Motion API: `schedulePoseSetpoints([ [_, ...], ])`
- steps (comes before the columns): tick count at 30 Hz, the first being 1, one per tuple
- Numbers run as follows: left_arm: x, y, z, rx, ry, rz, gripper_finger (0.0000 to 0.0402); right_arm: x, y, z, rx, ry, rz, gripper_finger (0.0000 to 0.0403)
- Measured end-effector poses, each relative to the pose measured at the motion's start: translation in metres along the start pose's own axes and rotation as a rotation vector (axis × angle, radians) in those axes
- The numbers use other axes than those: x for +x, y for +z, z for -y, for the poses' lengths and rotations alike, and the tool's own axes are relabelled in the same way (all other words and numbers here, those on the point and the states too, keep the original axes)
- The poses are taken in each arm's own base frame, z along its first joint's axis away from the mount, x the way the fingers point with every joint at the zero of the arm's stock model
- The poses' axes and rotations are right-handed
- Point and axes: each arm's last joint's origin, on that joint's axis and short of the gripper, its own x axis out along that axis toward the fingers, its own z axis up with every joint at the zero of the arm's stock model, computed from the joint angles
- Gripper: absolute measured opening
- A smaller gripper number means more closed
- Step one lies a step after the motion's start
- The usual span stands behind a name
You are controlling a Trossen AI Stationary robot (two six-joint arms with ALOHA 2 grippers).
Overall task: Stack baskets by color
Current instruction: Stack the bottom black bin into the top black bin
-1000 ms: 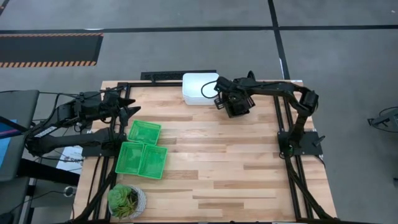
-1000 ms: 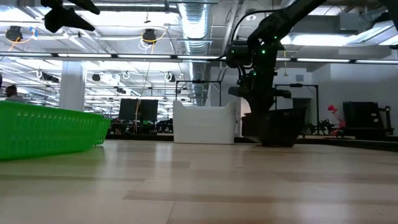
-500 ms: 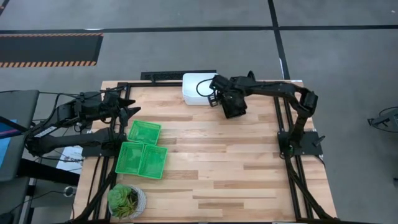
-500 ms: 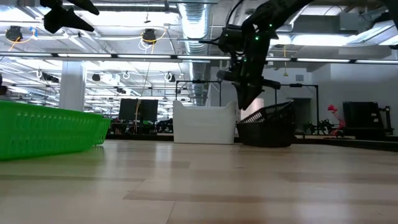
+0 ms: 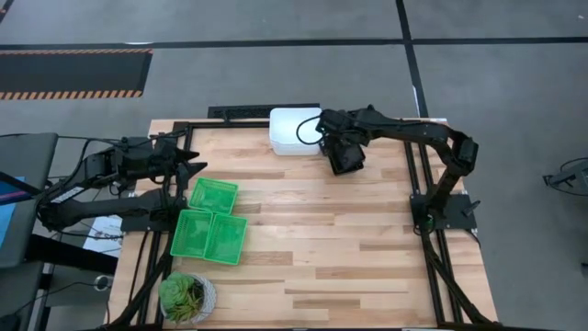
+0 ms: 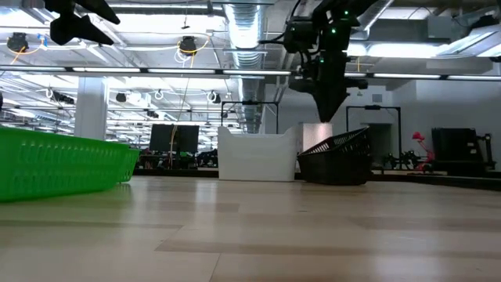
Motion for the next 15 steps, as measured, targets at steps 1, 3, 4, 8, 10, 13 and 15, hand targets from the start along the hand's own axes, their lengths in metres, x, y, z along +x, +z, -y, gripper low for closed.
schedulePoseSetpoints([
  [1, 0.0, 0.0, 0.0, -0.001, 0.001, 0.001, 0.0256, 0.001, 0.0, 0.002, -0.004, -0.013, -0.012, 0.0084],
  [3, 0.0, 0.0, 0.0, -0.002, 0.005, 0.003, 0.0256, 0.003, 0.0, 0.007, -0.006, -0.034, -0.033, 0.0097],
  [4, 0.0, 0.0, 0.0, -0.002, 0.006, 0.003, 0.0256, 0.006, 0.001, 0.008, -0.011, -0.04, -0.038, 0.0106],
  [8, 0.0, 0.0, 0.0, -0.002, 0.007, 0.005, 0.0256, 0.014, 0.004, 0.013, -0.022, -0.061, -0.052, 0.0149],
  [10, 0.0, 0.0, 0.0, -0.002, 0.008, 0.006, 0.0256, 0.018, 0.003, 0.016, -0.016, -0.069, -0.049, 0.017],
  [13, 0.0, 0.0, 0.0, -0.002, 0.018, 0.012, 0.0256, 0.026, 0.0, 0.021, -0.015, -0.095, -0.078, 0.0192],
  [15, 0.0, 0.001, -0.001, -0.002, 0.026, 0.016, 0.0256, 0.031, -0.002, 0.025, -0.013, -0.106, -0.09, 0.0201],
])
